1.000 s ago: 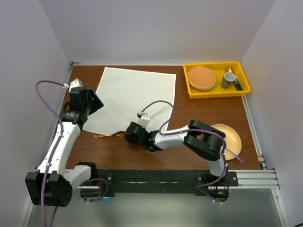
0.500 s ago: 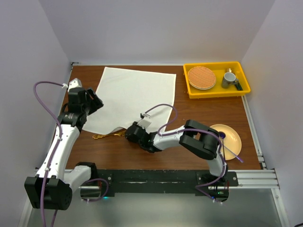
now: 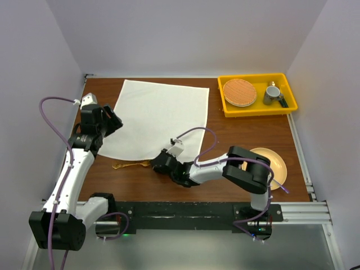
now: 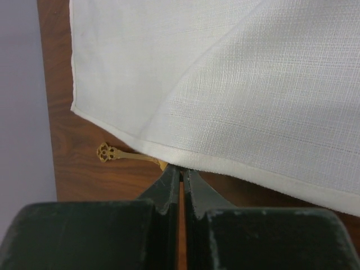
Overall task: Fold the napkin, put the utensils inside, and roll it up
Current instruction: Flatten the napkin out
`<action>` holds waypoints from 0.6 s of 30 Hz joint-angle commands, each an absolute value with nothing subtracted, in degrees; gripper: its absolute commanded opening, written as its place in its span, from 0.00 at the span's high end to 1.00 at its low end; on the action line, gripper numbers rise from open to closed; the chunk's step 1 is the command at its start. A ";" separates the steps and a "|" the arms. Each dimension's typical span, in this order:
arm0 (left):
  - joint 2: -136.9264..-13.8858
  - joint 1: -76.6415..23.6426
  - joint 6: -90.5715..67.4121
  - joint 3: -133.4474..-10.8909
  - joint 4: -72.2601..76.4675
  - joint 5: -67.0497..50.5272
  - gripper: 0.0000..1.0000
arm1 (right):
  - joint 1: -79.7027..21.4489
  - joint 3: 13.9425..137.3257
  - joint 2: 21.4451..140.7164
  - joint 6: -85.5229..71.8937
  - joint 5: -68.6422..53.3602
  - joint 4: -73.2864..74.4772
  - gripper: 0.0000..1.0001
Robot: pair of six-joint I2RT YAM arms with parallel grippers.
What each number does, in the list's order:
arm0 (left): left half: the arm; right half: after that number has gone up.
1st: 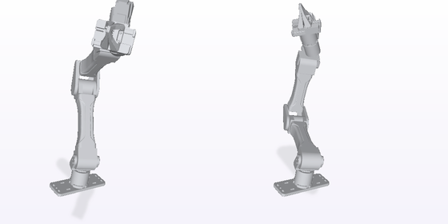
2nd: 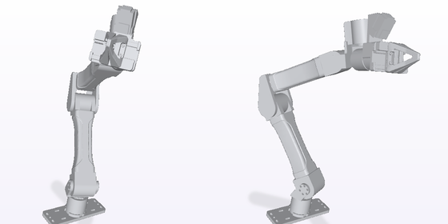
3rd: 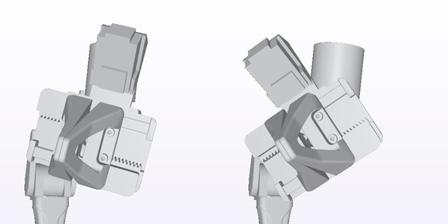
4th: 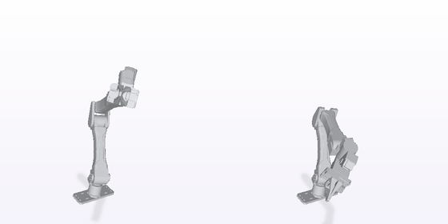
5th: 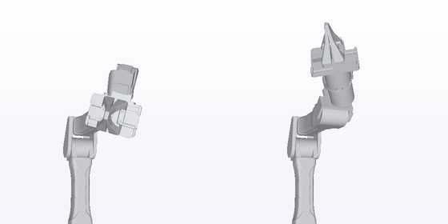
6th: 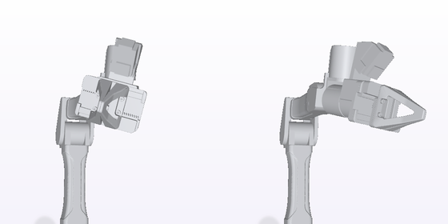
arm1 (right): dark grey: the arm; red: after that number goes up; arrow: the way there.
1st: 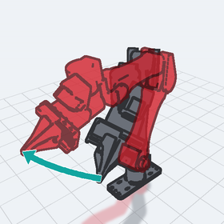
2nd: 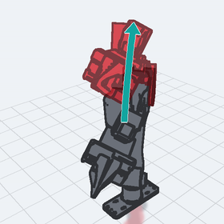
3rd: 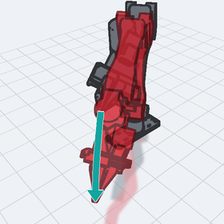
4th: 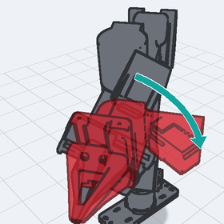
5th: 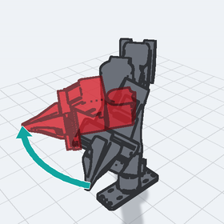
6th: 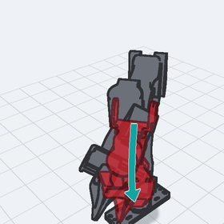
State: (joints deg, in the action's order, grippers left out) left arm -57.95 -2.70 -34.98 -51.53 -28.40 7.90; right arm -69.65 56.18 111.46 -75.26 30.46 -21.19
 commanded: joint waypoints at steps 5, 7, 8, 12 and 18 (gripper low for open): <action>-57.92 -2.46 -36.12 -50.63 -27.42 8.79 0.30 | -76.01 51.33 105.82 -79.44 30.94 -17.23 1.00; -58.09 -2.37 -36.12 -50.19 -27.25 8.96 0.30 | -76.81 50.63 106.00 -81.03 29.63 -17.22 1.00; -58.18 -2.46 -36.12 -50.01 -27.16 9.05 0.30 | -77.08 49.75 106.17 -82.43 29.01 -17.40 1.00; -58.53 -2.37 -36.03 -49.48 -26.90 9.14 0.29 | -77.78 46.68 105.47 -85.43 27.60 -19.25 1.00; -59.76 -2.37 -36.30 -49.48 -26.63 8.70 0.29 | -78.05 44.65 103.54 -86.05 30.50 -18.90 1.00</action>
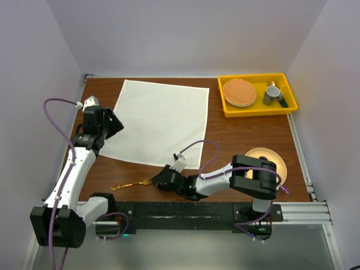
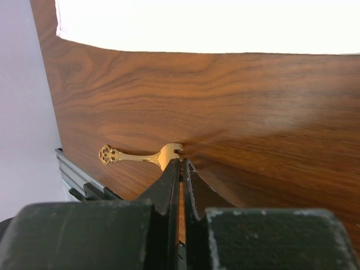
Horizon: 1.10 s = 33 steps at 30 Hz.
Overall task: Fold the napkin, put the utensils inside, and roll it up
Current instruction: Flatten the napkin out
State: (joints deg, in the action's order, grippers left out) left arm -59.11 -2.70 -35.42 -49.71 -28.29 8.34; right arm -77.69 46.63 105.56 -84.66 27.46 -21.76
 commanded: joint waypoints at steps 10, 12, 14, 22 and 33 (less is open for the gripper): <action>-61.26 -2.37 -37.00 -48.08 -25.75 8.88 0.28 | -78.05 43.95 103.19 -86.40 31.90 -18.46 0.87; -61.43 -2.46 -37.18 -47.81 -25.40 8.61 0.27 | -78.13 43.77 102.57 -85.44 32.25 -18.37 0.74; -61.87 -2.37 -37.18 -47.72 -25.23 8.53 0.26 | -78.05 43.94 101.52 -82.63 32.96 -17.59 0.64; -64.33 -2.37 -36.04 -47.99 -25.14 8.70 0.21 | -77.78 47.28 96.16 -65.17 35.24 -5.47 0.23; -67.67 -1.06 -37.52 -49.22 -26.63 12.30 0.20 | -60.78 51.06 81.92 -42.29 27.82 15.37 0.20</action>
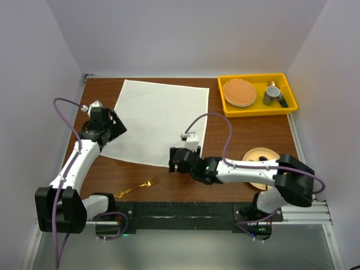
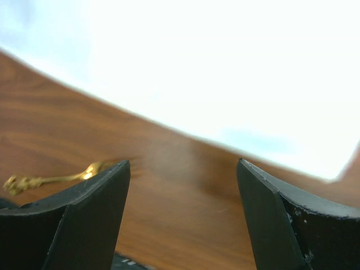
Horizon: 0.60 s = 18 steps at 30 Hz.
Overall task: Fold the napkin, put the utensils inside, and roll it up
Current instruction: Flatten the napkin out
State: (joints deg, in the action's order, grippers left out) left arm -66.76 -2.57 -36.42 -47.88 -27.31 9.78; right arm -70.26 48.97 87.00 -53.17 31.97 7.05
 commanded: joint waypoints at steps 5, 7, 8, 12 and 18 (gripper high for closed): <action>-67.85 4.30 -42.61 -47.29 -27.42 13.11 0.35 | -48.96 54.22 81.82 -35.60 21.70 22.05 0.23; -68.20 6.40 -43.33 -46.06 -26.11 10.39 0.36 | -47.73 56.41 83.05 -32.54 21.80 22.85 0.30; -68.73 7.11 -43.33 -45.79 -26.02 9.68 0.36 | -47.46 57.12 84.62 -32.35 21.54 23.20 0.33; -72.06 9.66 -41.93 -46.06 -26.46 8.79 0.37 | -46.85 60.03 90.17 -31.20 16.62 23.64 0.59; -74.18 13.53 -42.62 -45.09 -25.93 10.01 0.41 | -46.85 57.22 94.39 -30.94 12.14 19.08 0.80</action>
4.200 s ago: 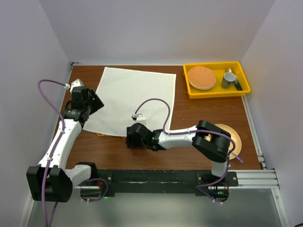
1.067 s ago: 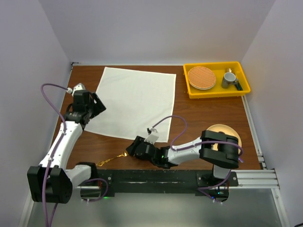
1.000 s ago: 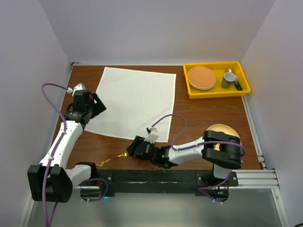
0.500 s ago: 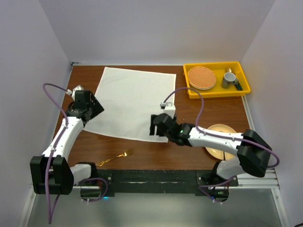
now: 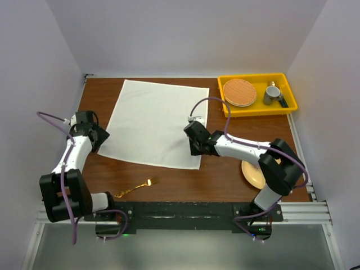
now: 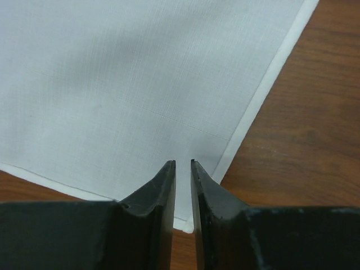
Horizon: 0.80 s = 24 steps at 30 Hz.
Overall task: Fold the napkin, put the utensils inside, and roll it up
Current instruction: Flatten the napkin out
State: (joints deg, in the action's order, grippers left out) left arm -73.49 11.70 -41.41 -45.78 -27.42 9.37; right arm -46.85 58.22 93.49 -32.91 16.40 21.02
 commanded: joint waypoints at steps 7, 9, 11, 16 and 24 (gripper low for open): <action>-71.64 13.71 -45.26 -41.66 -26.46 14.41 0.44 | -46.85 52.22 93.18 -32.87 13.80 20.66 0.82; -70.58 13.80 -45.35 -41.48 -26.72 14.94 0.43 | -46.93 49.15 92.11 -34.62 14.24 20.83 0.82; -69.62 13.71 -45.35 -41.57 -27.42 15.21 0.42 | -46.85 47.12 90.18 -35.59 14.59 21.36 0.81; -66.19 13.80 -43.86 -42.10 -28.21 16.34 0.40 | -46.85 45.17 86.23 -37.62 19.67 27.24 0.80; -61.18 13.62 -42.62 -44.82 -32.59 23.45 0.38 | -51.67 62.97 90.15 -20.68 12.49 22.77 0.44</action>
